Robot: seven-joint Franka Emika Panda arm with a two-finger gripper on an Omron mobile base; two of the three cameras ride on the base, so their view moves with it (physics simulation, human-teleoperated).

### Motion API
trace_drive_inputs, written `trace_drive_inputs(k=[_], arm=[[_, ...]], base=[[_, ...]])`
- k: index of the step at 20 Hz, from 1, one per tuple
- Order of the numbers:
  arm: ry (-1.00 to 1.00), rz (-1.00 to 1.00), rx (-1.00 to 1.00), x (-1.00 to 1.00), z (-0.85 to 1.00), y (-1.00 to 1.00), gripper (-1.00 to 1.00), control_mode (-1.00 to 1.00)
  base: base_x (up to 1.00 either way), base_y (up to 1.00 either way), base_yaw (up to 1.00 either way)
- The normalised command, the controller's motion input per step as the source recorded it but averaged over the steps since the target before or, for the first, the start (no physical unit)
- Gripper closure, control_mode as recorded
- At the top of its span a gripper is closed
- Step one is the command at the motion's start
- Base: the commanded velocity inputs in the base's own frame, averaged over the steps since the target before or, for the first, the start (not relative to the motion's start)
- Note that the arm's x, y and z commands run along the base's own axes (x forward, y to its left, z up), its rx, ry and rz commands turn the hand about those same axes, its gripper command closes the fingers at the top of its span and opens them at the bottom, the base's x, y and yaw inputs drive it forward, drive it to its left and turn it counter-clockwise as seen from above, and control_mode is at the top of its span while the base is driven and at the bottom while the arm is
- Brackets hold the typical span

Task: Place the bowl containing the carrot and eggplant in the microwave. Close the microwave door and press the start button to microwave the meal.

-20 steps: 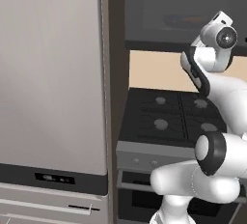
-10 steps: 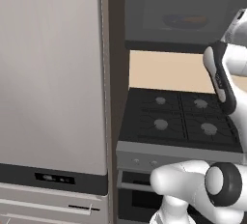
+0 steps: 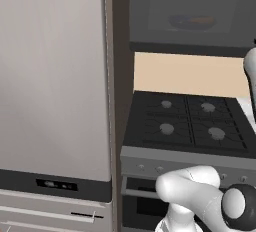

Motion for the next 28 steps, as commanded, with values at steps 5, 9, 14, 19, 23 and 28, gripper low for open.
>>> trace_drive_inputs(k=[5,9,14,19,23,28], arm=[[0.01,0.0,0.0,-0.33,0.0,-0.39,-1.0,-1.0],[0.01,0.0,0.0,-0.32,0.0,-0.49,-1.0,-1.0],[0.03,0.0,0.0,-0.16,0.0,-0.55,-1.0,-1.0],[0.01,0.0,0.0,-0.14,0.0,-0.49,1.0,-1.0],[0.0,0.0,0.0,-0.09,0.0,-0.41,1.0,-1.0],[-0.05,0.08,0.04,0.0,0.0,-0.2,1.0,-1.0]], base=[[0.0,0.0,0.0],[0.0,0.0,0.0],[0.0,0.0,0.0],[0.0,0.0,0.0],[0.0,0.0,0.0],[0.0,0.0,0.0]])
